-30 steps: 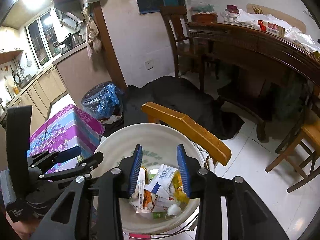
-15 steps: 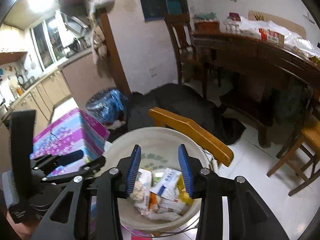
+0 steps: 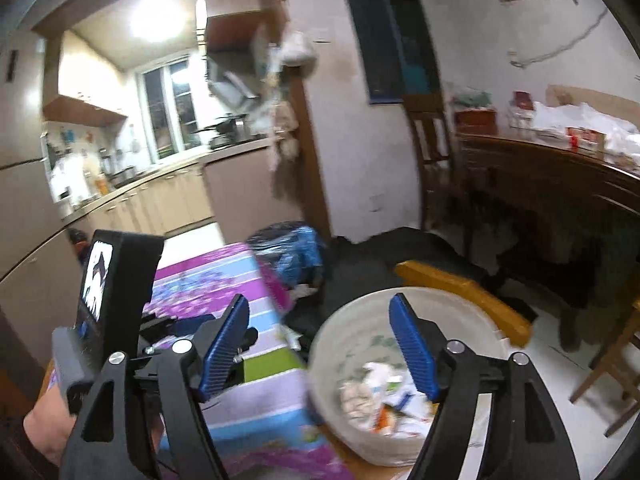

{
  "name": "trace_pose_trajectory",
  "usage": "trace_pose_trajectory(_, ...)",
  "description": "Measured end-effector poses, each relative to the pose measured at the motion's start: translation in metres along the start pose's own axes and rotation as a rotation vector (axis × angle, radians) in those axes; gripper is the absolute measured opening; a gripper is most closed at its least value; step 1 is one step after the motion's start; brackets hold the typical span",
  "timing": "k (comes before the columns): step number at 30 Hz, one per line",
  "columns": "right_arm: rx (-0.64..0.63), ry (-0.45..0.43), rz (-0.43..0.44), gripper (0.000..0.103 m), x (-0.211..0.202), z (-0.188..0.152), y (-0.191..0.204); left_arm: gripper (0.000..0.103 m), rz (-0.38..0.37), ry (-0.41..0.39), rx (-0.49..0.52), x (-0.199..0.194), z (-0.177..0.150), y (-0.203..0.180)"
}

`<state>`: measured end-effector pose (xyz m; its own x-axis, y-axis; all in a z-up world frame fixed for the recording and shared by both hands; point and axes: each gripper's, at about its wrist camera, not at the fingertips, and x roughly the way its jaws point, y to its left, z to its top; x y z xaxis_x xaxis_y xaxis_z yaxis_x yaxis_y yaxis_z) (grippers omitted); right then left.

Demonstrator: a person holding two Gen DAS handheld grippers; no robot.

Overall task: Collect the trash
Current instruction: 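Move both tools back over the table trash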

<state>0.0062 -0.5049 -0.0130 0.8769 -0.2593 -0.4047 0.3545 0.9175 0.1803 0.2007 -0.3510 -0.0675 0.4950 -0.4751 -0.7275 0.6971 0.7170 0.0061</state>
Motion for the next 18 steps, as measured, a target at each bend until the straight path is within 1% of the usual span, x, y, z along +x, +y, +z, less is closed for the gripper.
trace_pose_trajectory(5, -0.008, 0.091, 0.086, 0.075, 0.019, -0.036, 0.037, 0.053, 0.065, 0.040, -0.107, -0.002, -0.035, 0.074)
trace_pose_trajectory(8, -0.021, 0.140, 0.140, 0.075, 0.029, -0.056, 0.061, 0.053, 0.119, 0.059, -0.169, -0.009, -0.060, 0.121)
trace_pose_trajectory(10, -0.052, 0.167, 0.179, 0.075, 0.035, -0.066, 0.080, 0.053, 0.165, 0.063, -0.213, -0.017, -0.078, 0.156)
trace_pose_trajectory(11, -0.069, 0.174, 0.196, 0.075, 0.037, -0.071, 0.090, 0.053, 0.205, 0.067, -0.238, -0.022, -0.088, 0.175)
trace_pose_trajectory(14, -0.133, 0.197, 0.255, 0.075, 0.044, -0.077, 0.119, 0.053, 0.273, 0.063, -0.294, -0.035, -0.105, 0.215)
trace_pose_trajectory(15, -0.147, 0.201, 0.268, 0.075, 0.047, -0.077, 0.124, 0.053, 0.310, 0.059, -0.311, -0.041, -0.110, 0.231)
trace_pose_trajectory(16, -0.170, 0.209, 0.293, 0.075, 0.050, -0.078, 0.137, 0.053, 0.329, 0.054, -0.321, -0.046, -0.112, 0.241)
trace_pose_trajectory(18, -0.208, 0.219, 0.323, 0.075, 0.061, -0.071, 0.152, 0.053, 0.358, 0.046, -0.334, -0.054, -0.115, 0.262)
